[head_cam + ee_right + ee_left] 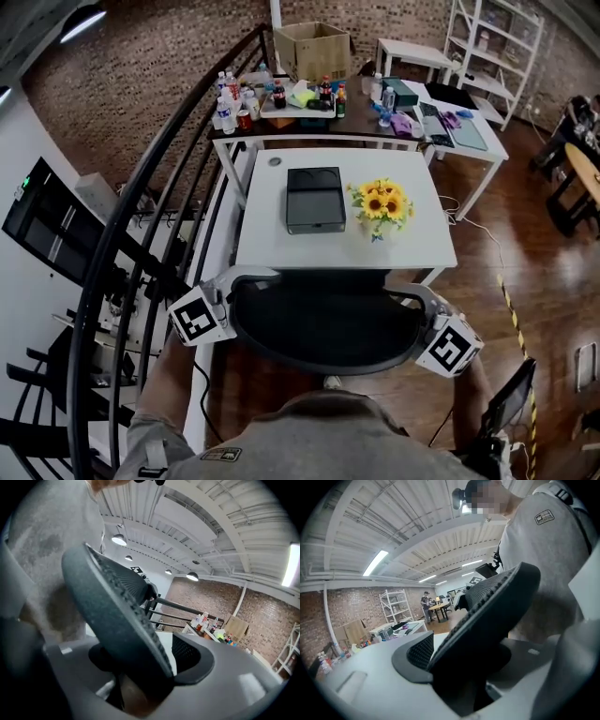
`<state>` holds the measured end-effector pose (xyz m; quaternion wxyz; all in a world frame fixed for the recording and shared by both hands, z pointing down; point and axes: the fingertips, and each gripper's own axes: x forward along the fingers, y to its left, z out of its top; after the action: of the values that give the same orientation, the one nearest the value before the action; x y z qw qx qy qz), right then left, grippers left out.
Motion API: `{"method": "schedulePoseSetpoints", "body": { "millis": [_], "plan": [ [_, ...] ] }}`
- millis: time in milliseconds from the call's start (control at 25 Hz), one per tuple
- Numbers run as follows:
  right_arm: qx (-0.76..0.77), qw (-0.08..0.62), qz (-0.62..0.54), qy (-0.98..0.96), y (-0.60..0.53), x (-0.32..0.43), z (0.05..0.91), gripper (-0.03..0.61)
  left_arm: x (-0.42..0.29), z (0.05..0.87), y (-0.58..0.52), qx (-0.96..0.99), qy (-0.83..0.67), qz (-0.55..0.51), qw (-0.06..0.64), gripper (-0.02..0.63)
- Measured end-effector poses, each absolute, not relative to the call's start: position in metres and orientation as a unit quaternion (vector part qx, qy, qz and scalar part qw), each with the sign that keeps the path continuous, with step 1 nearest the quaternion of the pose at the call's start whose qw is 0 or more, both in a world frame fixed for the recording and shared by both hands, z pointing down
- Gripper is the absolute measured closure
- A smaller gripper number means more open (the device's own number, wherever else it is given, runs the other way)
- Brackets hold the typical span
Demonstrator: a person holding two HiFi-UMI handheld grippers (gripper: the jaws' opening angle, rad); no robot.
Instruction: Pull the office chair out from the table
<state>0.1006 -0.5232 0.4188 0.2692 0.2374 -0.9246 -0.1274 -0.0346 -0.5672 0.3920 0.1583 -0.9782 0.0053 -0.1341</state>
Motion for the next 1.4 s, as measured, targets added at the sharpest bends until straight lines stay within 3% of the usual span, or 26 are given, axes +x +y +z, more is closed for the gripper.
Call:
{"method": "schedulePoseSetpoints", "body": {
  "millis": [120,680,1400],
  "plan": [
    [0.222,0.270,-0.128,-0.928,-0.522,0.098,0.417,0.342,-0.033,0.390,-0.564,-0.976,-0.006,-0.132,0.171,0.408],
    [0.197,0.269,-0.104,-0.937,-0.495,0.101,0.418,0.459,-0.035,0.391,-0.536,-0.968,-0.036,-0.149,0.199,0.486],
    [0.191,0.290,-0.094,-0.933,-0.449,0.101,0.420,0.476,-0.039,0.390,-0.490,-0.967,-0.035,-0.152,0.201,0.489]
  ]
}}
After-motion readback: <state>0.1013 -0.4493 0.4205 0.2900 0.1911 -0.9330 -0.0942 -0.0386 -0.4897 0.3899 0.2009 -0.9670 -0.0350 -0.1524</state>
